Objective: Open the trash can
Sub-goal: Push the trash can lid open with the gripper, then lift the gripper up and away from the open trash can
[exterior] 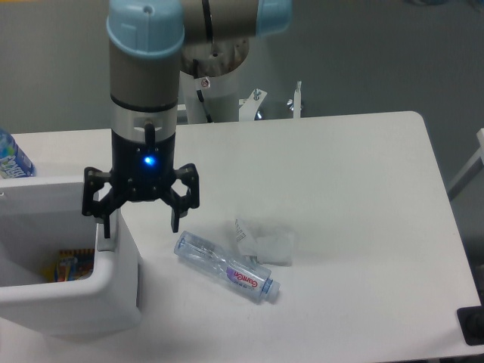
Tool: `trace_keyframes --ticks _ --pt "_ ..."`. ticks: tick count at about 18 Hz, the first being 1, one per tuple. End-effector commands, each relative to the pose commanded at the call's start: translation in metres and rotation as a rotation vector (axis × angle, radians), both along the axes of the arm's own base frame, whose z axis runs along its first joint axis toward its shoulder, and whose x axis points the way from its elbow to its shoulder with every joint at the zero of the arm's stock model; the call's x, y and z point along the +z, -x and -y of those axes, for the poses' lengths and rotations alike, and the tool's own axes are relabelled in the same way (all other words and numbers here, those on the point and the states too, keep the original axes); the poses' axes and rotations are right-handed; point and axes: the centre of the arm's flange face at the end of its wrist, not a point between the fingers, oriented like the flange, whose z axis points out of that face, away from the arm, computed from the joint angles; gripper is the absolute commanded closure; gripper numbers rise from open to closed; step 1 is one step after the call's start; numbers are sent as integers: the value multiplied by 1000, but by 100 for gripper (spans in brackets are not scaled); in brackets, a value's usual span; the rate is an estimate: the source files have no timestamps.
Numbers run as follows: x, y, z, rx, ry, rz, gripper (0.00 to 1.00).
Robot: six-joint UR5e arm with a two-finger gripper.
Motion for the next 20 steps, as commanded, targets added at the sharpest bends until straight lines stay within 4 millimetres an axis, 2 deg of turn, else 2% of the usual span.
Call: trace_keyframes --ticks 4,7,10,13,20 --pt "15 30 30 2 11 -34 0" --pt "3 48 47 -59 105 -4 0" --pt "0 68 76 -126 184 -19 0" --pt "-7 75 94 -214 277 -30 0" --pt "-27 109 137 -385 410 -90 0"
